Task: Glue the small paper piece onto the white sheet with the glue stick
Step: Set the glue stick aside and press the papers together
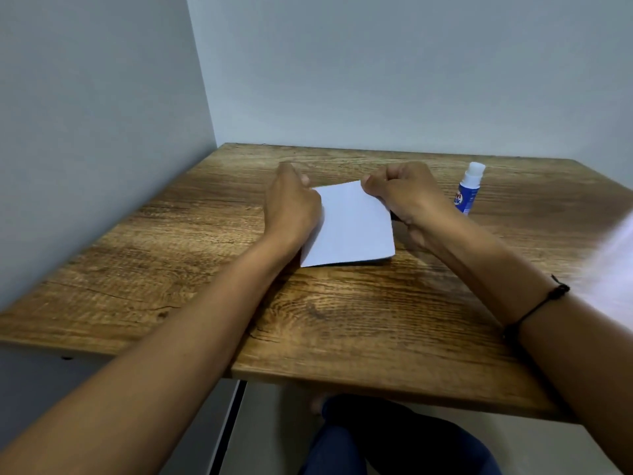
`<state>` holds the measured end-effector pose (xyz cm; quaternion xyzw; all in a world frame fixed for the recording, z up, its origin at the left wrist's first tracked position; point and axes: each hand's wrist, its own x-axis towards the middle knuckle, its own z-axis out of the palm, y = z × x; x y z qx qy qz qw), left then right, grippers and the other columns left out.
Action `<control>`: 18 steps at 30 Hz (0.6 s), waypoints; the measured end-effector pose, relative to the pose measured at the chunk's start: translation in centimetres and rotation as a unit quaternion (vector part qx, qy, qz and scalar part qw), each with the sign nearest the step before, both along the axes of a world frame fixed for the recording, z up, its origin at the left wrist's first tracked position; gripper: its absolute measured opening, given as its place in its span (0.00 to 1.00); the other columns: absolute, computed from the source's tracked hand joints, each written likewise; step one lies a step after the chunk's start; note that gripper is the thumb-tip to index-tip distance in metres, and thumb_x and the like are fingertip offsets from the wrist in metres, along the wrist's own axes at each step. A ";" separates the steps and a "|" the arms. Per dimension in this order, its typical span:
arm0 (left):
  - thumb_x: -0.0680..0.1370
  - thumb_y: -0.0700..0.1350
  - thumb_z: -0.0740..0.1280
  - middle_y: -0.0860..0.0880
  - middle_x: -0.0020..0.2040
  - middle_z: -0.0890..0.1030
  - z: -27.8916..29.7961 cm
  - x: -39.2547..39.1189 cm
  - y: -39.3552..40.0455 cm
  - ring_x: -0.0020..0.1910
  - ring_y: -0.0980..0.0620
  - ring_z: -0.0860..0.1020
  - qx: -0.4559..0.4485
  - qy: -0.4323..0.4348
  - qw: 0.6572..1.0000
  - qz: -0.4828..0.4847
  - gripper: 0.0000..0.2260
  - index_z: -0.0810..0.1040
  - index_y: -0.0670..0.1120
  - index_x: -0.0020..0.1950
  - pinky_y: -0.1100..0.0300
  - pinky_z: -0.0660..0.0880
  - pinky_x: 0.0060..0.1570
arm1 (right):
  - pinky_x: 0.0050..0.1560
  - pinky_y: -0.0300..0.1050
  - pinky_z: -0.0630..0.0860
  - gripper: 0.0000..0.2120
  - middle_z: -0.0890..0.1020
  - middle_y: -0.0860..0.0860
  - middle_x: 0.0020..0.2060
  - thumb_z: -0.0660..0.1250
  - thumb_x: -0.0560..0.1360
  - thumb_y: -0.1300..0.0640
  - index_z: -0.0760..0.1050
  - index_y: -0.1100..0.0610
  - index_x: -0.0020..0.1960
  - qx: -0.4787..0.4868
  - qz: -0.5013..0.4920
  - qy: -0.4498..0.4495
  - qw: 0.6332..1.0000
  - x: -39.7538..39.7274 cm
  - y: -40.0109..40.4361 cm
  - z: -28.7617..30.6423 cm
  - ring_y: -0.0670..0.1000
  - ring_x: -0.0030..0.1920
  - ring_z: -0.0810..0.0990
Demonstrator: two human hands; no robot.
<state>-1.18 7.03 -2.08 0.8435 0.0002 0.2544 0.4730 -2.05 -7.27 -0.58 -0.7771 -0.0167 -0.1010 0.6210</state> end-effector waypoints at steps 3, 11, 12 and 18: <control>0.68 0.31 0.54 0.43 0.45 0.76 -0.1 -0.5 -0.5 0.47 0.43 0.73 0.140 -0.108 0.982 -0.063 0.13 0.72 0.40 0.49 0.51 0.69 0.44 | 0.29 0.38 0.68 0.12 0.77 0.49 0.29 0.67 0.73 0.56 0.74 0.54 0.31 -0.113 -0.019 -0.053 0.992 0.0 0.1 0.0 0.47 0.28 0.76; 0.76 0.39 0.58 0.39 0.39 0.80 -0.2 0.0 -0.9 0.39 0.40 0.76 0.218 -0.142 0.959 -0.110 0.08 0.74 0.38 0.44 0.51 0.68 0.37 | 0.34 0.45 0.65 0.12 0.74 0.56 0.31 0.69 0.71 0.54 0.74 0.58 0.32 -0.133 0.010 -0.076 0.988 -0.2 0.6 0.0 0.52 0.32 0.72; 0.76 0.38 0.57 0.39 0.40 0.80 -0.2 0.1 -0.9 0.39 0.40 0.75 0.206 -0.142 0.964 -0.095 0.07 0.74 0.38 0.43 0.51 0.67 0.36 | 0.34 0.45 0.66 0.13 0.74 0.57 0.30 0.69 0.72 0.54 0.74 0.61 0.33 -0.124 0.010 -0.073 0.990 -0.2 0.6 -0.1 0.52 0.32 0.72; 0.70 0.33 0.54 0.44 0.39 0.77 0.5 0.4 0.5 0.38 0.46 0.71 0.077 -0.114 0.990 0.037 0.08 0.72 0.41 0.40 0.59 0.57 0.33 | 0.26 0.38 0.72 0.11 0.79 0.55 0.30 0.68 0.72 0.59 0.74 0.59 0.31 -0.104 0.015 -0.057 0.993 -0.3 0.6 -0.2 0.48 0.27 0.77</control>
